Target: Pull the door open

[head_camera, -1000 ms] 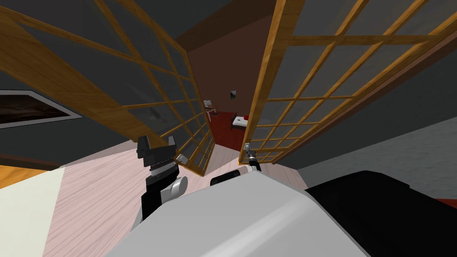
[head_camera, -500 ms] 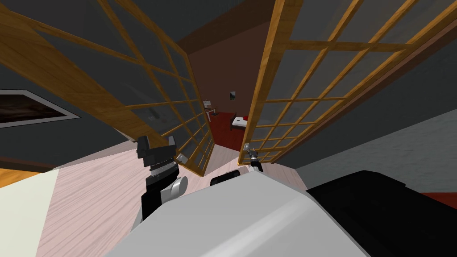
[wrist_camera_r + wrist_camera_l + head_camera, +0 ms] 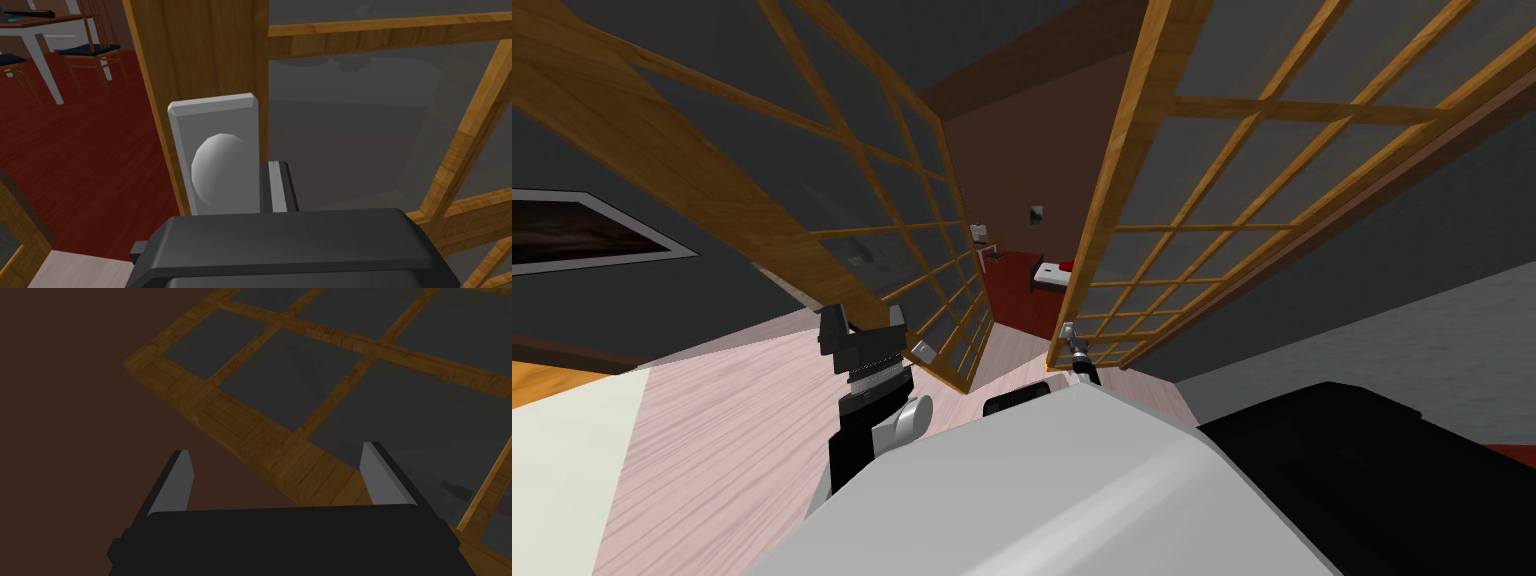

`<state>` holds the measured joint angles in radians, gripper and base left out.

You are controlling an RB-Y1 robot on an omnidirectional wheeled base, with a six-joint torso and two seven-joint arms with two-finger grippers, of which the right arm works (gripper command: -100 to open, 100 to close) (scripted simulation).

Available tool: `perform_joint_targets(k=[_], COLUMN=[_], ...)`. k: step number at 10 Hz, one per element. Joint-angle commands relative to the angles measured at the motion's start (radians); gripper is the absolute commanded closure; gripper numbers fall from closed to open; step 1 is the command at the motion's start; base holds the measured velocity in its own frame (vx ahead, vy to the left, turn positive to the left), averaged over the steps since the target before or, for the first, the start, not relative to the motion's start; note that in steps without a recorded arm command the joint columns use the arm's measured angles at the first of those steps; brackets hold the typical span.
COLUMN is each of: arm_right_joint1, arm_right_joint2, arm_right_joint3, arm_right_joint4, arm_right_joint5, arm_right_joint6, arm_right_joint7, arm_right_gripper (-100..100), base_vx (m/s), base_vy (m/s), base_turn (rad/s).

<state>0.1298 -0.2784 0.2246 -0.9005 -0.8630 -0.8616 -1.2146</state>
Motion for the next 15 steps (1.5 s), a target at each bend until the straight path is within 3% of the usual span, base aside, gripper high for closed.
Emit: perform_joint_targets(k=[1, 2, 8, 9, 10, 15], arm_right_joint1=[0.000, 0.005, 0.025, 0.020, 0.025, 0.035], arm_right_joint2=[0.000, -0.009, -0.044, -0.039, -0.057, -0.105], arm_right_joint3=[0.001, 0.024, 0.116, 0.106, 0.099, 0.074], arm_right_joint4=[0.000, -0.006, -0.031, -0.021, -0.002, 0.052], arm_right_joint5=[0.000, 0.011, 0.055, 0.051, 0.046, 0.029], arm_right_joint6=[0.000, -0.007, -0.035, -0.036, -0.051, -0.091], arm_right_joint7=[0.000, -0.018, -0.086, -0.080, -0.110, -0.184], arm_right_gripper=[100, -100, -100, -100, -100, -100], base_vx=[0.000, -0.119, -0.235, -0.110, 0.092, 0.247], base_vy=[0.000, 0.003, -0.027, -0.020, -0.028, -0.020], base_turn=[0.000, 0.149, 0.134, 0.023, 0.141, 0.122])
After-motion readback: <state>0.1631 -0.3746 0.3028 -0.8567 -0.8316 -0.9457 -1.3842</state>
